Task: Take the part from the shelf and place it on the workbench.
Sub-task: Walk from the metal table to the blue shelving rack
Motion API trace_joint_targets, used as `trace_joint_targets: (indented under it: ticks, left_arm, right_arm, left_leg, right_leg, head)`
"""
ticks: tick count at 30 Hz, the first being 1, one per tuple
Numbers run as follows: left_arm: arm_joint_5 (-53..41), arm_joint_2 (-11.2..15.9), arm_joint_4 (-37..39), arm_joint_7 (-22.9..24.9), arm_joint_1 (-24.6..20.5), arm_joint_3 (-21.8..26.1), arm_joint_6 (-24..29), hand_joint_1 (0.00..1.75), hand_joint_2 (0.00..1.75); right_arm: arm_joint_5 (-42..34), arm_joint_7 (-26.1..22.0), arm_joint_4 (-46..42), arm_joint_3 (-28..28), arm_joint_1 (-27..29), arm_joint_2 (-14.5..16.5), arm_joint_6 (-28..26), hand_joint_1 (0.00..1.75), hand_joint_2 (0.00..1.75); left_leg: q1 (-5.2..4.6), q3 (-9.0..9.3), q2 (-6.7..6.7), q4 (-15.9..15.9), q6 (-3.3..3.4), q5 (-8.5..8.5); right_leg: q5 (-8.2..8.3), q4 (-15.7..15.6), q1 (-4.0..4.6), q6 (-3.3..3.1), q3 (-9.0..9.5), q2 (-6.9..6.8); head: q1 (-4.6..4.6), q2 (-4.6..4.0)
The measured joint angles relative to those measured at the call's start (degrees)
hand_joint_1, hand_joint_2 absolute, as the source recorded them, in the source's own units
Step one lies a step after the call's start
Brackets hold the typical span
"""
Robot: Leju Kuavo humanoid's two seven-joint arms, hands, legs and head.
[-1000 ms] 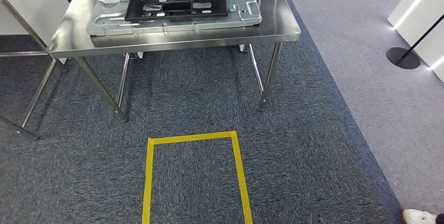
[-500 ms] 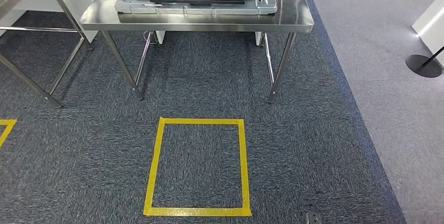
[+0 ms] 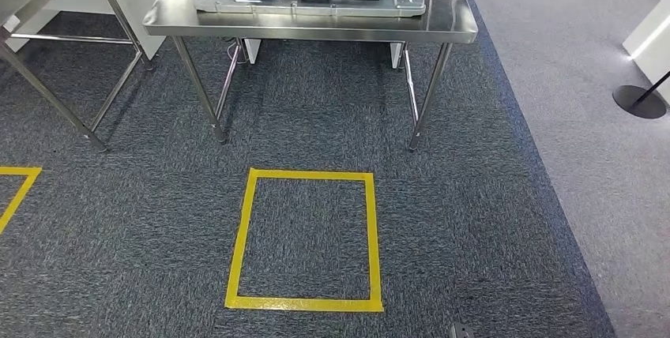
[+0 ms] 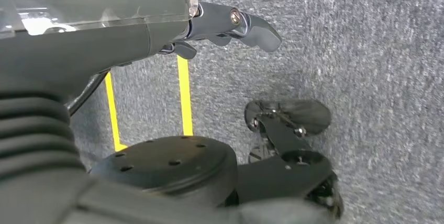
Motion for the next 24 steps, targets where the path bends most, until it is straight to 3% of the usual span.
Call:
trace_joint_targets:
  ticks: [3,5,9,10,11,13,15,19,21,24]
  left_arm:
    - [-0.15,-0.02,0.0,-0.26,-0.02,-0.08,-0.57,0.0,1.75]
    - [0.21,0.03,0.0,-0.77,0.11,-0.52,-0.9,0.0,1.75]
    - [3.9,0.41,0.0,-0.99,1.42,-4.37,-1.37,0.0,1.75]
    - [5.3,0.53,0.0,-0.93,2.04,-5.47,-1.45,0.0,1.31]
    - [6.76,0.66,0.01,-0.84,2.73,-6.63,-1.53,0.0,0.87]
    - [9.71,0.97,0.01,-0.61,3.95,-9.03,-1.63,0.0,0.0]
    - [12.49,1.27,0.02,-0.37,4.71,-11.41,-1.69,0.0,0.0]
    - [18.15,1.98,-0.02,0.06,6.2,-16.37,-1.8,0.0,0.0]
    - [21.14,2.44,-0.29,0.24,6.6,-19.0,-1.86,0.0,0.0]
    - [25.5,3.01,-1.49,0.55,6.65,-22.85,-2.03,0.0,0.0]
  right_arm:
    - [2.38,-0.63,0.32,1.16,0.2,-0.02,2.75,0.0,1.75]
    - [4.11,-0.87,0.46,2.56,0.2,-0.21,3.99,0.0,1.75]
    - [4.3,-0.96,0.26,6.64,0.59,-0.64,4.51,0.0,1.75]
    - [3.84,-0.95,0.0,7.54,0.71,-0.66,4.49,0.0,1.31]
    - [3.31,-0.94,-0.39,8.39,0.79,-0.68,4.46,0.0,0.87]
    - [2.23,-0.93,-1.38,10.13,0.82,-0.69,4.45,0.0,0.0]
    - [1.14,-0.93,-2.33,11.78,0.84,-0.76,4.43,0.0,0.0]
    - [-1.17,-0.74,-3.72,14.81,1.54,-0.83,4.31,0.0,0.0]
    - [-2.37,-0.55,-4.13,16.26,2.46,-0.83,4.2,0.0,0.0]
    - [-4.1,-0.38,-4.29,18.2,4.49,-0.73,4.13,0.0,0.0]
  left_leg:
    - [-0.04,-0.47,-0.05,0.39,-0.81,0.19]
    - [0.0,-1.25,-0.1,2.14,-1.47,-1.13]
    - [0.75,-6.93,-0.1,15.42,-2.67,-7.96]
    - [0.94,-7.48,-0.09,17.0,-2.82,-8.13]
    - [1.13,-6.84,-0.08,16.1,-2.9,-7.08]
    - [1.41,-2.91,0.07,8.59,-2.85,-3.19]
    - [1.26,0.3,0.24,1.7,-2.47,-0.95]
    - [0.9,0.53,0.16,-0.19,-1.05,-0.34]
    - [0.93,0.47,0.25,-0.67,-0.14,0.23]
    - [0.53,-0.04,0.24,-0.66,0.57,0.61]
  right_leg:
    - [0.42,-0.83,0.08,-0.98,0.1,-0.1]
    - [0.9,-1.21,-0.21,-1.65,0.0,-0.36]
    - [1.35,-1.34,-0.37,-1.98,-0.52,-0.84]
    - [1.41,-1.31,-0.38,-1.91,-0.6,-0.91]
    - [1.47,-1.27,-0.4,-1.82,-0.62,-0.94]
    - [1.55,-1.21,-0.45,-1.56,-0.57,-0.95]
    - [1.64,-1.09,-0.3,-0.97,-0.68,-0.98]
    - [1.75,-0.91,-0.4,0.45,-1.1,-1.01]
    - [-0.66,2.22,-0.49,0.78,-2.5,-0.72]
    - [-6.32,13.09,-0.5,0.75,-7.26,-0.39]
  head:
    - [0.01,0.0]
    - [0.01,0.0]
    - [0.01,0.0]
    - [0.01,0.0]
    - [0.01,0.0]
    - [0.01,0.0]
    - [0.01,0.0]
    - [0.01,0.0]
    - [0.01,0.0]
    - [0.01,0.0]
